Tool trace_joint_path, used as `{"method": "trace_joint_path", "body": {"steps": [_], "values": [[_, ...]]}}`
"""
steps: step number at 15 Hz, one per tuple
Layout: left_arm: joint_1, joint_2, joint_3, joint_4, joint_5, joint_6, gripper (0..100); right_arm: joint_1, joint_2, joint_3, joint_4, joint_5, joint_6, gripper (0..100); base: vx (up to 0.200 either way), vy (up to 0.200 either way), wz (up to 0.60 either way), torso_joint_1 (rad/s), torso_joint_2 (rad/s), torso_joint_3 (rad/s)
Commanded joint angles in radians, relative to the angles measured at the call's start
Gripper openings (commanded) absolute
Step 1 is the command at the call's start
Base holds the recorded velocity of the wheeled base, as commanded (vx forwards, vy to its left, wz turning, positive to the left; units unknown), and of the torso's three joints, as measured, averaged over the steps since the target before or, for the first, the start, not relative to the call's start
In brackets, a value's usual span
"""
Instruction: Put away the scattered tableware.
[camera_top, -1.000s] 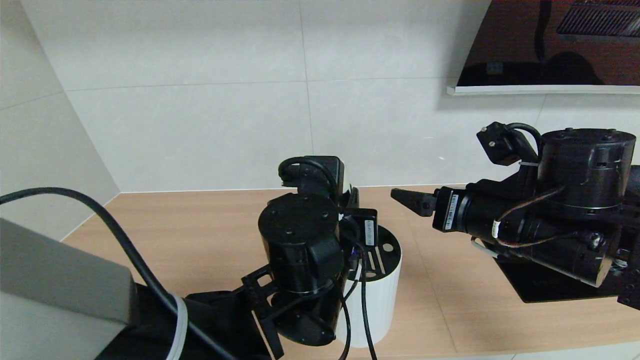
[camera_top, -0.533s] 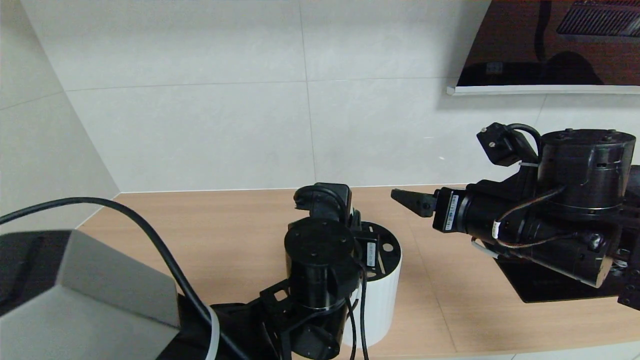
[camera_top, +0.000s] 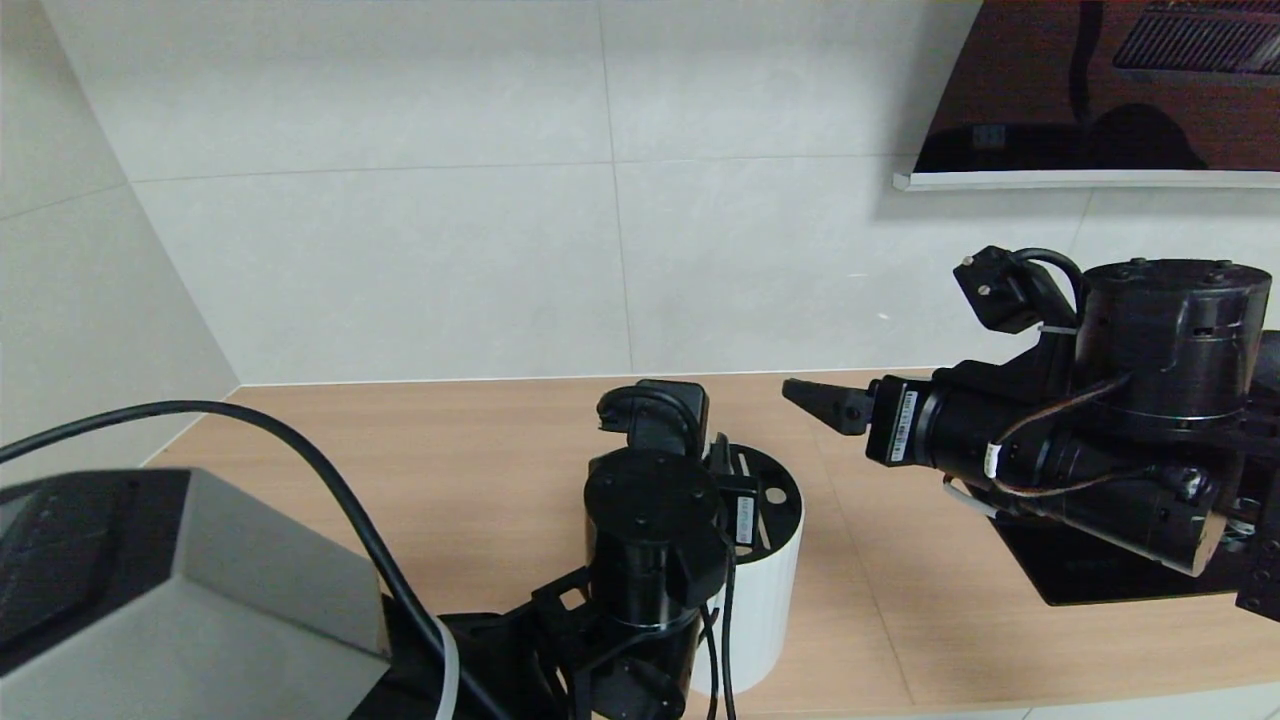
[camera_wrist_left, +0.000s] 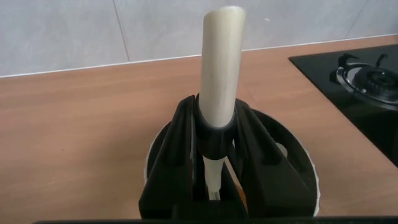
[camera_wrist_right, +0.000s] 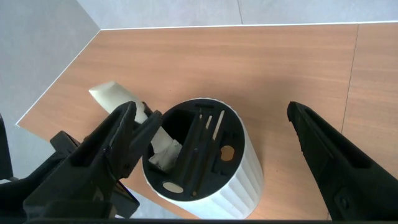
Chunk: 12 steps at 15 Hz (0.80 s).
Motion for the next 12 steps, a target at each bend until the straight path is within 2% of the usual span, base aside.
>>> {"method": "trace_joint_path", "body": {"steps": [1,5,9,10,12], "values": [[0.0,-0.006,0.0,0.002,-0.001,0.001,100,0.0,0.0,0.0,-0.001,0.0,0.0,100,0.0,0.0,0.0,0.0,0.0,0.0],[0.0,-0.02,0.001,0.0,-0.001,0.001,100,0.0,0.0,0.0,-0.001,0.0,0.0,100,0.0,0.0,0.0,0.0,0.0,0.0],[0.008,-0.143,0.047,0.003,-0.03,0.001,100,0.0,-0.007,0.0,-0.001,0.0,0.0,100,0.0,0.0,0.0,0.0,0.0,0.0],[0.028,-0.241,0.084,0.015,-0.065,0.003,100,0.0,-0.011,0.0,-0.001,-0.003,0.0,100,0.0,0.0,0.0,0.0,0.0,0.0],[0.069,-0.38,0.122,0.086,-0.088,0.006,100,-0.001,-0.036,0.005,-0.001,-0.023,0.0,100,0.0,0.0,0.0,0.0,0.0,0.0]]}}
